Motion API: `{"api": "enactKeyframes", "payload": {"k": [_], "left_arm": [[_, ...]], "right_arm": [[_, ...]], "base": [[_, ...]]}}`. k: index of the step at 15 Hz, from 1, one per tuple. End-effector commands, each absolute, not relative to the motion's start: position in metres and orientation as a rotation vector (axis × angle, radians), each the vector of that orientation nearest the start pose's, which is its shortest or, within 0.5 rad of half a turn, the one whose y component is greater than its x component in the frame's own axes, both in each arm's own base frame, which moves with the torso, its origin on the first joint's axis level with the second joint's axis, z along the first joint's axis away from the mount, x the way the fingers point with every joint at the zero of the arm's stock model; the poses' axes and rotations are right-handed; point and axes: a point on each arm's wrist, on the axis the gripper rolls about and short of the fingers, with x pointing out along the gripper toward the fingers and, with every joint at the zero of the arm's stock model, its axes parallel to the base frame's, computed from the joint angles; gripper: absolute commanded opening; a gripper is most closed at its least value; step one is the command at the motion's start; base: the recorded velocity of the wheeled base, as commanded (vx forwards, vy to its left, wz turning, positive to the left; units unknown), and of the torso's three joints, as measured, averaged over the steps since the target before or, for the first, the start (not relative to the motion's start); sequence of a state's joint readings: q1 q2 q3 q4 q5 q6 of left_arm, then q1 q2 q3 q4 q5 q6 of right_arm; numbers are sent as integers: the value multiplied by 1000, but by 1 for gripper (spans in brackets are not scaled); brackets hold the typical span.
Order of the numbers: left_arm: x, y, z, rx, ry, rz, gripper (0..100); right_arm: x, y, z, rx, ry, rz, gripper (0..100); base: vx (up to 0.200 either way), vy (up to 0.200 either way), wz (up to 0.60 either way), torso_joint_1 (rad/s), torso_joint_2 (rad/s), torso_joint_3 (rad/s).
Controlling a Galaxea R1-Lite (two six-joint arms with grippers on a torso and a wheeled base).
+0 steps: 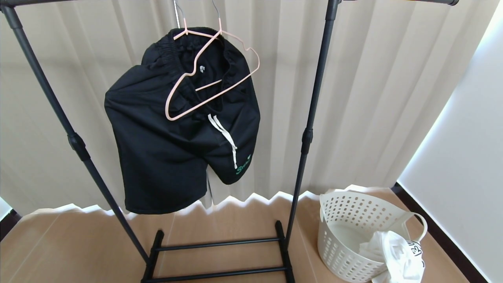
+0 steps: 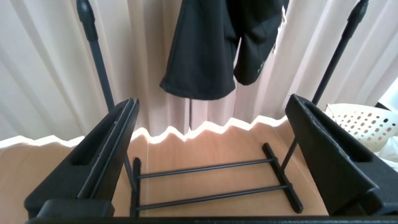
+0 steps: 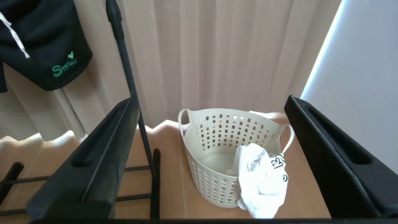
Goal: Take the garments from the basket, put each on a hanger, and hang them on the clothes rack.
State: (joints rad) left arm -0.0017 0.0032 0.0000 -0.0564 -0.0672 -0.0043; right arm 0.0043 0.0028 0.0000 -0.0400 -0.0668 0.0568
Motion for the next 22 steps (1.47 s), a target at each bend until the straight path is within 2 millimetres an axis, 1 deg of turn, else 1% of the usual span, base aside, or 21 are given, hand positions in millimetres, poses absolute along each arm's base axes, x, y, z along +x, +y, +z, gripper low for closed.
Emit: {"api": "enactKeyframes", "payload": {"k": [1,8,12,17,20,22], "left_arm": [[-23,-1,81,-3,-52,-69,100],[-23,-1,81,-4,-52,-69,100],[-23,-1,81,-4,-52,-69,100],[-23,-1,81,-4,-52,-69,100],[-23,-1,81,-4,-52,-69,100],[-23,-1,81,-4,-52,-69,100]], "right_arm": [[-23,-2,80,58,-39,-62,100],[-23,-2,80,56,-38,-60,100],[-23,-2,80,56,-38,-60,100],[-23,-2,80,56,-38,-60,100],[-23,-2,80,56,-38,-60,100],[-23,-2,80,57,-39,-62,100]], "base": [[0,0,0,-115,461,359],[0,0,0,-73,416,336],[0,0,0,-6,49,46],[0,0,-600,-2,6,9],[0,0,0,0,0,0],[0,-200,0,2,7,5]]}}
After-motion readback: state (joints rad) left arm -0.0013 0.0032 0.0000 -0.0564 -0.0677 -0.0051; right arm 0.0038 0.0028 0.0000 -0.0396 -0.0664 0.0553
